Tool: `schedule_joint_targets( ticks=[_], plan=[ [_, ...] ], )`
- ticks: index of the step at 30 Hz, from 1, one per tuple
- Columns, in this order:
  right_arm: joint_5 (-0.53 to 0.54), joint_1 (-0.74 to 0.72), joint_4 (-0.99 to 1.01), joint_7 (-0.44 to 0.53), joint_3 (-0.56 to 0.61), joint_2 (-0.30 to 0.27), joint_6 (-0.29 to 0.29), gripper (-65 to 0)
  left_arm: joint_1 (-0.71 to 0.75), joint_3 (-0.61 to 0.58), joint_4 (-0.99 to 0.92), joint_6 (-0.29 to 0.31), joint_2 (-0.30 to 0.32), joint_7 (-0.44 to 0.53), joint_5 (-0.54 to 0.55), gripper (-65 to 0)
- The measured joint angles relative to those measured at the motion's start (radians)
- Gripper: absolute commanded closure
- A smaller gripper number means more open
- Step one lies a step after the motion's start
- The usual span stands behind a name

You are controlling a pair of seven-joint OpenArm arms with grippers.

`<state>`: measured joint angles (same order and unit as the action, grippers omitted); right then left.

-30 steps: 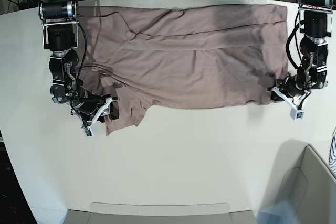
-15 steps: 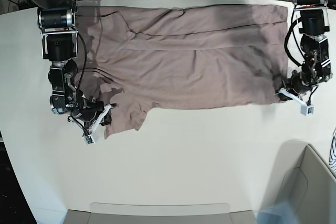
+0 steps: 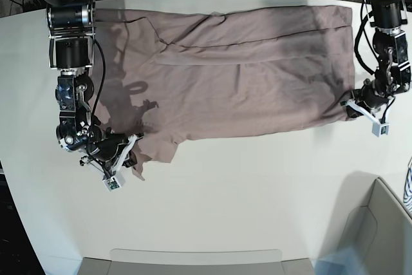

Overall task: Fold the T-shirt properly
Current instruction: 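Lift the hem with both grippers and fold it over toward the collar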

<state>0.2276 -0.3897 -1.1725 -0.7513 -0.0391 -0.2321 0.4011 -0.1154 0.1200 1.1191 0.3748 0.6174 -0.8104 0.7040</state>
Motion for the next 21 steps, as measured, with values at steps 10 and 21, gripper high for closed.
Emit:
schedule_joint_targets(
  ticks=[10,21],
  plan=[
    [0.003,0.148,-0.233,-0.124,-0.164,0.003,0.000,0.0,0.132,0.188,0.139,0.006,-0.006,-0.088,0.003,0.0],
    [0.006,0.357,-0.498,-0.230,-0.272,0.006,0.002,0.0,0.251,0.208,0.313,0.009,-0.006,-0.168,0.006,0.0]
  ],
)
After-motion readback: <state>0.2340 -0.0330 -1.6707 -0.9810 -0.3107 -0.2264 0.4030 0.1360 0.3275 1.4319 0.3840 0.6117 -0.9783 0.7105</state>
